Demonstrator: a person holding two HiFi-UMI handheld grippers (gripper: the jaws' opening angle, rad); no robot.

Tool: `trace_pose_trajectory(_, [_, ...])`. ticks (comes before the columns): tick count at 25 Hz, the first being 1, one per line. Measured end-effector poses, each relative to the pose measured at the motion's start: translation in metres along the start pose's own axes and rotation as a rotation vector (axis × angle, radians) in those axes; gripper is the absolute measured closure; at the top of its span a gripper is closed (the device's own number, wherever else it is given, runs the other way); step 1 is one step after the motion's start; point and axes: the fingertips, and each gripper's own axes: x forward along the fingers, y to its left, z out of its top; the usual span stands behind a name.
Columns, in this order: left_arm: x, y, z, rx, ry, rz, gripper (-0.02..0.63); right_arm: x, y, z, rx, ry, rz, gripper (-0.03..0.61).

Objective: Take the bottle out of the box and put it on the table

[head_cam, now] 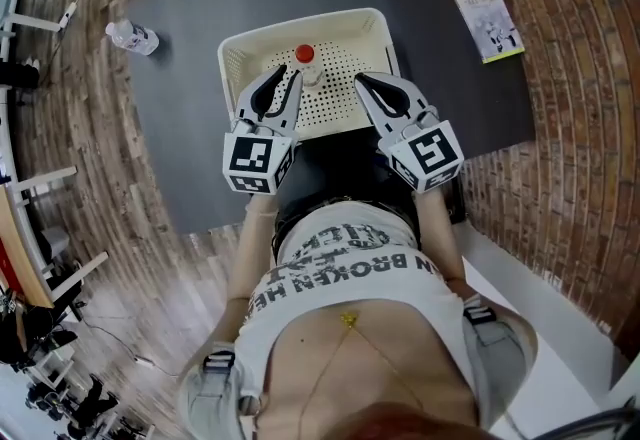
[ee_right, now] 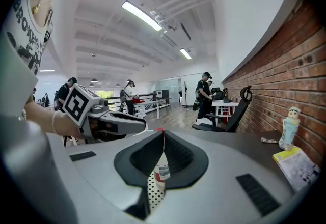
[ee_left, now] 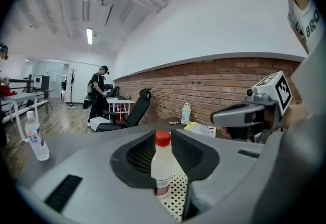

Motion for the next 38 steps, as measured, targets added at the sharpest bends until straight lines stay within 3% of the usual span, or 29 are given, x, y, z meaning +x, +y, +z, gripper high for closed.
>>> trace_pose_trajectory(8, [0.038, 0.002, -0.016, 0.043, 0.052, -0.033, 0.459, -0.014, -0.017, -0.010, 0.018, 0.017, -0.053, 0.569])
trace_pose_trajectory(18, [0.060, -0.001, -0.021, 0.074, 0.062, -0.038, 0.459, -0.029, -0.031, -0.021, 0.038, 0.029, -0.089, 0.569])
trace_pose_trajectory(38, [0.057, -0.005, -0.026, 0.071, 0.061, -0.051, 0.466, -0.023, -0.027, -0.018, 0.047, 0.013, -0.048, 0.569])
